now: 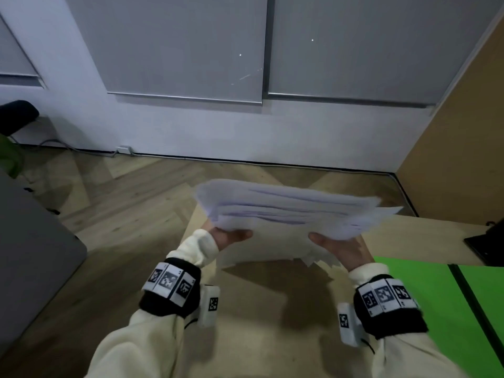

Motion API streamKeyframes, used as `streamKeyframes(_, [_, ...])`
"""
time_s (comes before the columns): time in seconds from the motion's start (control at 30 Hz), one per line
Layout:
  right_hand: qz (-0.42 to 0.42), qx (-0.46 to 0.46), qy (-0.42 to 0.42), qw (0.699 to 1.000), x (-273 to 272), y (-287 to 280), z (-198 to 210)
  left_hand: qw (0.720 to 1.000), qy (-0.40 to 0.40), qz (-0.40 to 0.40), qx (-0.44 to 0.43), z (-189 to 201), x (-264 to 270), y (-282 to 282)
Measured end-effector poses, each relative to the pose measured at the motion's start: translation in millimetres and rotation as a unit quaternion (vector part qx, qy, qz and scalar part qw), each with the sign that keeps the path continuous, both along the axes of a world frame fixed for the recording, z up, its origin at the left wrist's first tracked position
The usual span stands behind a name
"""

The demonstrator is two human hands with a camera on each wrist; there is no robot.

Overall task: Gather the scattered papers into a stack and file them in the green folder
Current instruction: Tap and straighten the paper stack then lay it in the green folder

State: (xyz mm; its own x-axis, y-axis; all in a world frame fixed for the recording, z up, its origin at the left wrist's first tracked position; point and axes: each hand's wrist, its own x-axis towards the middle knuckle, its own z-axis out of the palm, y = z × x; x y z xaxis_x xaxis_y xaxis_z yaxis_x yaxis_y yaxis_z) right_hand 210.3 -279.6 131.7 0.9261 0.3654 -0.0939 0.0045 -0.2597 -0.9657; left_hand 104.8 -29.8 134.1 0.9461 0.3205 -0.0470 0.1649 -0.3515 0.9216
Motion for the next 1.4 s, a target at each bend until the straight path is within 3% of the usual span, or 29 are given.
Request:
streamKeyframes(0.07, [0.0, 0.043, -0.004, 0.999, -2.2, 5.4, 3.9, 0.999, -0.035, 0.024, -0.001, 1.2, 5.1, -5.7])
streamKeyframes(0.23, [-0.034, 0.14, -0.083, 0.986, -3.2, 10.5, 33.7, 0.984, -0.101, 0.088, -0.119, 28.9, 11.0, -11.8])
streamKeyframes(0.33, [-0.045, 0.182, -0.141, 0.972, -3.5, 10.6, 48.7, 0.975, -0.128, 0.113, -0.141, 48.4, 12.6, -12.9])
streamKeyframes(0.47, [-0.035, 0.129, -0.098, 0.986, -5.4, 0.7, 42.3, 0.978, -0.129, 0.13, -0.095, 44.2, 5.3, -12.0])
streamKeyframes(0.63, [-0.046, 0.12, -0.042, 0.991, -10.3, 12.1, 11.5, 0.967, -0.099, 0.215, -0.097, 30.8, 13.1, -28.8])
streamKeyframes(0.77, [-0.122, 0.154, -0.052, 0.979, -7.8, 15.2, 17.0, 0.965, -0.128, 0.196, -0.118, 36.5, 19.5, -31.7])
streamKeyframes(0.87, [-0.104, 0.167, -0.09, 0.976, -9.0, 10.4, 31.2, 0.969, -0.134, 0.188, -0.083, 36.1, 17.4, -22.7])
streamKeyframes(1.07, [-0.087, 0.141, -0.084, 0.983, -6.5, 0.3, 22.1, 0.996, -0.03, 0.082, 0.001, -2.2, -2.3, -15.1])
streamKeyframes(1.17, [-0.09, 0.126, -0.064, 0.986, -9.2, -1.0, 12.1, 0.993, -0.03, 0.114, -0.011, -29.1, -5.3, -18.2])
streamKeyframes(1.3, [-0.068, 0.14, -0.032, 0.987, -9.6, -8.7, 8.2, 0.989, -0.01, 0.143, -0.03, -37.0, -3.2, -15.9])
streamKeyframes(1.4, [-0.01, 0.068, 0.017, 0.997, -4.3, -19.1, -1.7, 0.986, -0.03, 0.145, -0.076, -29.1, -5.1, -7.9])
